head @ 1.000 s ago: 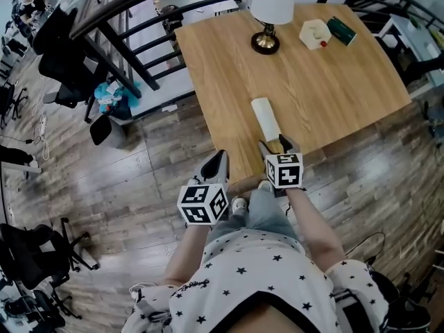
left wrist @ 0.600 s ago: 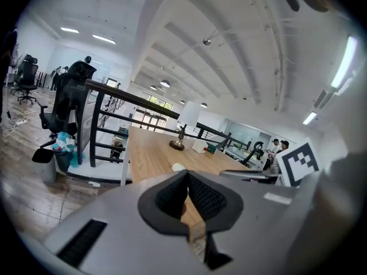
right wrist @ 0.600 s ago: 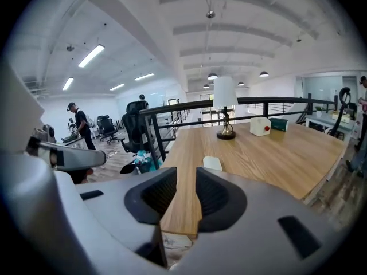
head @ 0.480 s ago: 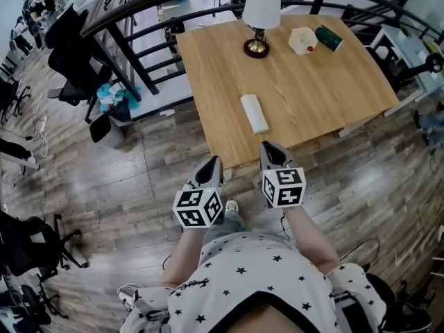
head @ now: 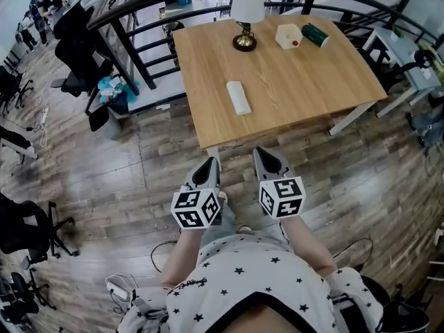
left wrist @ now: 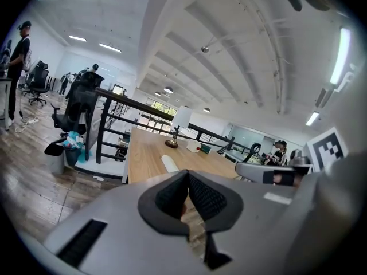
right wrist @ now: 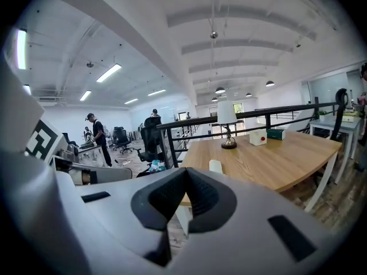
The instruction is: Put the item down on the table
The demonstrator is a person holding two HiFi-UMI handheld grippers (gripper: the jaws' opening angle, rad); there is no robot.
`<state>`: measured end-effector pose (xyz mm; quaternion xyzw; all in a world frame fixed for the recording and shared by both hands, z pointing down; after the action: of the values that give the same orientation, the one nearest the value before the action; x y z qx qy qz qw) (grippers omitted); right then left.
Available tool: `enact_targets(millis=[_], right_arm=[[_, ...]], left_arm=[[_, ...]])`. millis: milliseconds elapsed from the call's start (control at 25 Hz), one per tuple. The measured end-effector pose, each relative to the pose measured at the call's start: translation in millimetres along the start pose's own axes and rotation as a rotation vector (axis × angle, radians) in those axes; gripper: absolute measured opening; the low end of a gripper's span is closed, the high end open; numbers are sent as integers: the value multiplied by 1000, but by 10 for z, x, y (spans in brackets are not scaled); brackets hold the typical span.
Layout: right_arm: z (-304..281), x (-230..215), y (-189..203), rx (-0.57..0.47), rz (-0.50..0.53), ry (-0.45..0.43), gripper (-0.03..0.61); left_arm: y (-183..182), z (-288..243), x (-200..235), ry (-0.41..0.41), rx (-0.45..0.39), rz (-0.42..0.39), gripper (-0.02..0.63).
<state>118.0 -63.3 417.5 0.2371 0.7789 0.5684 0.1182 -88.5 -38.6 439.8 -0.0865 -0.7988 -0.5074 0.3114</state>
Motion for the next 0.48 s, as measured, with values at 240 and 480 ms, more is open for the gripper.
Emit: enact_targets(millis=[240, 480], right_arm=[[542, 118, 137, -32, 1, -12, -5], [936, 212, 268, -45, 11, -20, -5]], left_arm=[[335, 378, -261, 2, -10, -14, 12], [647, 658, -431, 3, -6, -19, 12]])
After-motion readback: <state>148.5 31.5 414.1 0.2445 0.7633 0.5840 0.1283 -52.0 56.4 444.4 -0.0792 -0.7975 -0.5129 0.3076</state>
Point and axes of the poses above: the fingertips, and each gripper's own axes: z backward along the fingers, x to its left, y out of its underside, the point moved 10 cm from there along z, backward along the fingers, and after that the axes turned 13 degrees about z, right-handed, at the moved point
